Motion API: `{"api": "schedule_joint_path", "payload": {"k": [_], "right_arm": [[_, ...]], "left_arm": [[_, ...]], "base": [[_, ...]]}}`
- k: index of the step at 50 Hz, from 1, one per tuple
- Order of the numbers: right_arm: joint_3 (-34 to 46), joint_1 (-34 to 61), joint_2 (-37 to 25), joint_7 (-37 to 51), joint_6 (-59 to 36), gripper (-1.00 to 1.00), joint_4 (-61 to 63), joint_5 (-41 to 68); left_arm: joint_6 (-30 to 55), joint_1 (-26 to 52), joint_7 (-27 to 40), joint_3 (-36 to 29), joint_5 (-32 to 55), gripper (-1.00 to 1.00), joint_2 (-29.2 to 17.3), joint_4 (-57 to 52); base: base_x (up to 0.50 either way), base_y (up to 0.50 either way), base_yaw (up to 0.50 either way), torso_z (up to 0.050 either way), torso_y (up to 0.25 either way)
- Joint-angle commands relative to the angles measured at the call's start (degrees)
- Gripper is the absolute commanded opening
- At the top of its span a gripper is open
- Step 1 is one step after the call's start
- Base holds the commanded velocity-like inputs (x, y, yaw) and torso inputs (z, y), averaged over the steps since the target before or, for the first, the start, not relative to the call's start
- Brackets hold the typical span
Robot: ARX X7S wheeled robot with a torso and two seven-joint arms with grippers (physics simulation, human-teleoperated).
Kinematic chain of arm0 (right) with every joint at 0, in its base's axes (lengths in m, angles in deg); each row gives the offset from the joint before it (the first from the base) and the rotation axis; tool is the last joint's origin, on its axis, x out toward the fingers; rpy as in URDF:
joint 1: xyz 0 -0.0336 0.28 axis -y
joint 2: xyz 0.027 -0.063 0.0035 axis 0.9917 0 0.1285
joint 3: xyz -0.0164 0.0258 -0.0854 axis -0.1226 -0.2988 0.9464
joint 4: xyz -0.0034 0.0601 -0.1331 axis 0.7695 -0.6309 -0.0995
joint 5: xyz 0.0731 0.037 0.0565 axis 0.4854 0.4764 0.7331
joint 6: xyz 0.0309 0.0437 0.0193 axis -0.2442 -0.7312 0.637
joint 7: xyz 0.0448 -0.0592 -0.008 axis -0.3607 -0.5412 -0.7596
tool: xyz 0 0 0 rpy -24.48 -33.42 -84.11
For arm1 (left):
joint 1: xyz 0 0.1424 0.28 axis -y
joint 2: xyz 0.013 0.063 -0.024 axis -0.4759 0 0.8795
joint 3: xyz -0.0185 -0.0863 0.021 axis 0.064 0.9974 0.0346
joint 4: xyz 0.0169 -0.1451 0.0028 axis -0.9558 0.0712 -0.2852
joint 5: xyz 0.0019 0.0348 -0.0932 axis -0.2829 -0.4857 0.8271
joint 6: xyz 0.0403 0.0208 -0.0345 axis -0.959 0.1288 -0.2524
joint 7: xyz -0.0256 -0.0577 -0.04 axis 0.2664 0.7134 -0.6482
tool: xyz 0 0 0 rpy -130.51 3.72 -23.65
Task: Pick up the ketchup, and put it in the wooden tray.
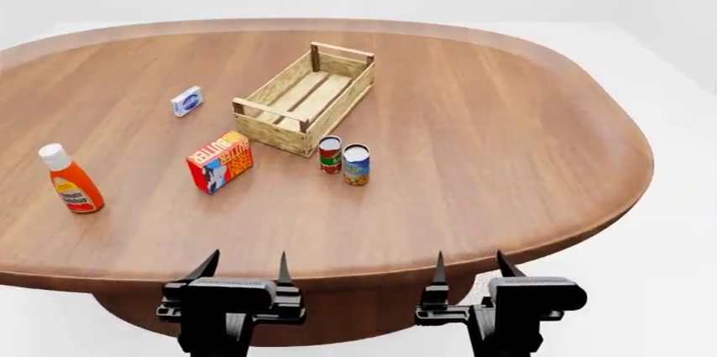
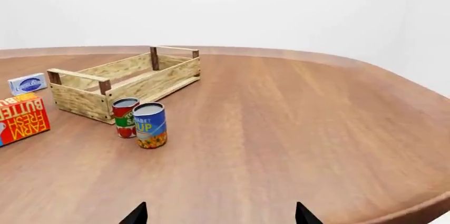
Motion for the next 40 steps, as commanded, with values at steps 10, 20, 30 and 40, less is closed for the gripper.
{"api": "schedule_joint_path", "payload": {"k": [10,20,30,40], "right_arm": [[1.92,5.44,-4.82,-1.19,-11.36,1.00,7.25,0.53],[2.77,14.47,-9.36,-4.86,-25.29,1.00,14.07,3.14],[1.78,23.50,-10.78,-7.87,-35.83,1.00,15.79,7.10],[2.01,31.27,-13.21,-10.69,-41.80,1.00,15.76,9.19]], "left_arm": [[8.48,10.33,-2.91,-3.16,1.19,1.00,-3.28,-2.65],[23.16,20.63,-5.33,-4.10,4.01,1.00,-4.99,-6.15],[31.60,28.76,-5.44,-3.89,5.80,1.00,-4.84,-4.89],[36.80,34.82,-5.24,-4.11,6.55,1.00,-4.77,-3.23]], "base": [[0.00,0.00,0.00,0.000,0.000],[0.00,0.00,0.00,0.000,0.000],[0.00,0.00,0.00,0.000,0.000],[0.06,0.00,0.00,0.000,0.000]]}}
